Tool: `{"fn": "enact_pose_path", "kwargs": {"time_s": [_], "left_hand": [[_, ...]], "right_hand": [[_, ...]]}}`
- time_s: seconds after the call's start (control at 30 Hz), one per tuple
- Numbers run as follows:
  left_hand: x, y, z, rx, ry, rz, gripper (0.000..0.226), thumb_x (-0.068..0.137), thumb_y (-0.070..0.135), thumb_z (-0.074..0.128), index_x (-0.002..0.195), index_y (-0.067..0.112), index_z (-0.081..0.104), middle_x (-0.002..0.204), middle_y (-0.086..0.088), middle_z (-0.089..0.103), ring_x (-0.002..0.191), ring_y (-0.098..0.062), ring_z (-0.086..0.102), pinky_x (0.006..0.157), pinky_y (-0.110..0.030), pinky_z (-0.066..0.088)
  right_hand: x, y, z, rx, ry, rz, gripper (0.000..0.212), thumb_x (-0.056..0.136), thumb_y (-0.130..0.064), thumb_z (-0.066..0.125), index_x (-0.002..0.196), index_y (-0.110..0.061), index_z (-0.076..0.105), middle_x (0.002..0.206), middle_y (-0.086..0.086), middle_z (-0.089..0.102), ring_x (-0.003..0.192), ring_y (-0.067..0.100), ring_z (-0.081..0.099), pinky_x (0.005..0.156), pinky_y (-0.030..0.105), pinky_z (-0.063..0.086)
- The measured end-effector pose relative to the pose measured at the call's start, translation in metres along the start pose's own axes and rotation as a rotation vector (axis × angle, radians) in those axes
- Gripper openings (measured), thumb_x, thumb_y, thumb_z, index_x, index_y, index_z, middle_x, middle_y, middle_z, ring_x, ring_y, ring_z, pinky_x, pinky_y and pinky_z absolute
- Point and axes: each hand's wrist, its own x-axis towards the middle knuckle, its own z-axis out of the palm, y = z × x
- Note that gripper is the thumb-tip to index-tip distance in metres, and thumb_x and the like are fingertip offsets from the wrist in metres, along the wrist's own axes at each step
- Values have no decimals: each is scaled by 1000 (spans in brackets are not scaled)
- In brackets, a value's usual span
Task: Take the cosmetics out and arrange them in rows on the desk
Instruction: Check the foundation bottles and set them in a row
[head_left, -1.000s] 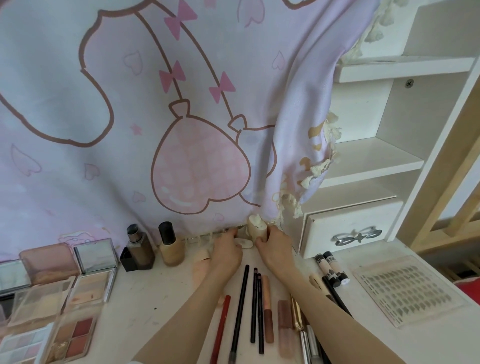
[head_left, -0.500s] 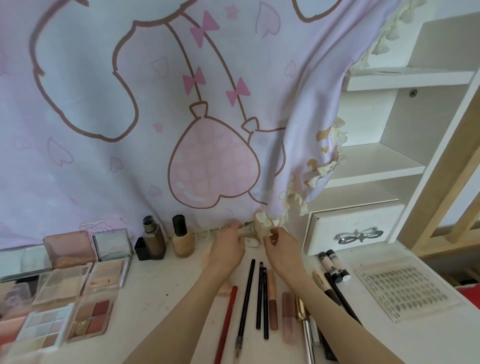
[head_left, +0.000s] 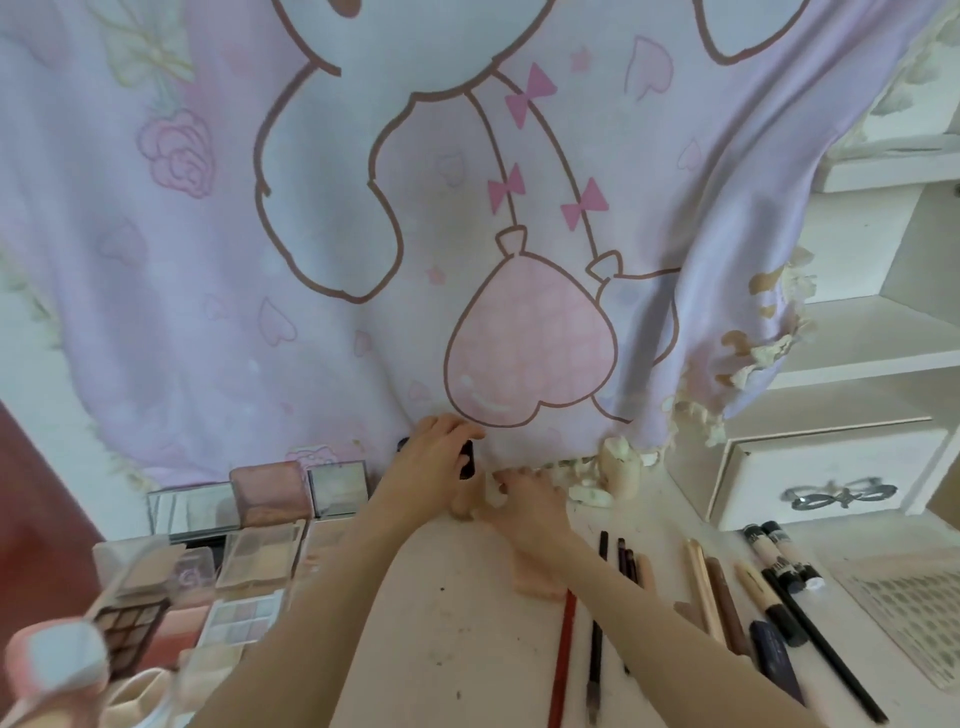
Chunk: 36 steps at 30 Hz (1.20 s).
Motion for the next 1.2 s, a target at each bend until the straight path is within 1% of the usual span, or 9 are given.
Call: {"fn": "enact_pose_path", "kwargs": {"time_s": [0.3, 0.4, 0.5, 0.6, 0.8, 0.97, 1.03, 1.1, 1.2], "left_hand": [[16, -16, -5, -5, -233, -3, 37, 90, -2, 45, 122, 14, 55, 127, -3, 53, 117, -20, 33, 86, -17, 27], [15, -11, -24, -59, -214, 50, 36, 92, 2, 46, 124, 13, 54, 126, -4, 51, 116, -18, 33, 95, -21, 28], [13, 0, -60, -236, -141, 59, 30, 94, 4, 44, 121, 11, 55, 111, -1, 47, 108, -16, 40, 93, -18, 30], [10, 12, -87, -357, -30, 93, 20, 97, 13, 40, 111, 13, 55, 100, -2, 52, 90, -13, 50, 78, -9, 37], [-14, 54, -107, -332, 189, 137, 24, 98, 18, 28, 77, 17, 38, 57, 4, 35, 49, -20, 35, 49, -42, 35], [-21, 54, -107, -249, 197, -39, 28, 94, 8, 46, 72, 24, 41, 60, 2, 40, 49, -10, 35, 46, -16, 26], [-24, 52, -102, -201, 33, -190, 14, 92, 1, 47, 105, 6, 48, 80, -11, 51, 60, -20, 45, 49, -22, 31], [-29, 55, -99, -114, -70, -353, 28, 99, 13, 32, 124, 2, 37, 93, -15, 51, 76, -27, 48, 68, -34, 44], [-37, 64, -116, -102, -125, -404, 56, 97, 52, 18, 85, 7, 50, 73, -7, 52, 70, -21, 52, 71, -32, 44]], "right_hand": [[23, -23, 23, -70, 8, 36, 31, 76, -37, 53, 98, -17, 59, 103, 0, 62, 108, 23, 44, 90, 34, 31], [16, -17, 11, 219, 46, -31, 30, 79, -35, 63, 100, -14, 57, 97, 3, 62, 97, 20, 52, 85, 29, 41], [-1, -15, -27, 961, -230, -76, 29, 81, -16, 71, 104, -12, 54, 92, 1, 60, 79, 11, 58, 69, 19, 47], [-14, -16, -63, 1386, -611, -144, 44, 74, -35, 76, 105, -9, 58, 81, 1, 57, 70, 13, 55, 64, 23, 48], [-39, -20, -97, 1513, -1039, -199, 49, 72, -52, 72, 99, -11, 68, 72, -1, 58, 45, 1, 48, 36, 9, 39], [-69, -34, -111, 887, -501, -262, 40, 77, -40, 73, 96, -12, 52, 69, -2, 52, 50, 8, 45, 48, 19, 39], [-79, -39, -107, 566, -232, -252, 37, 80, -34, 71, 107, -20, 49, 80, -6, 57, 60, 8, 54, 58, 21, 47], [-89, -43, -101, 430, -89, -280, 39, 80, -33, 71, 107, -27, 44, 88, -15, 54, 72, 0, 54, 63, 9, 44], [-97, -41, -94, 384, 9, -305, 40, 78, -33, 72, 105, -30, 42, 87, -18, 52, 75, -3, 52, 61, 10, 39]]}}
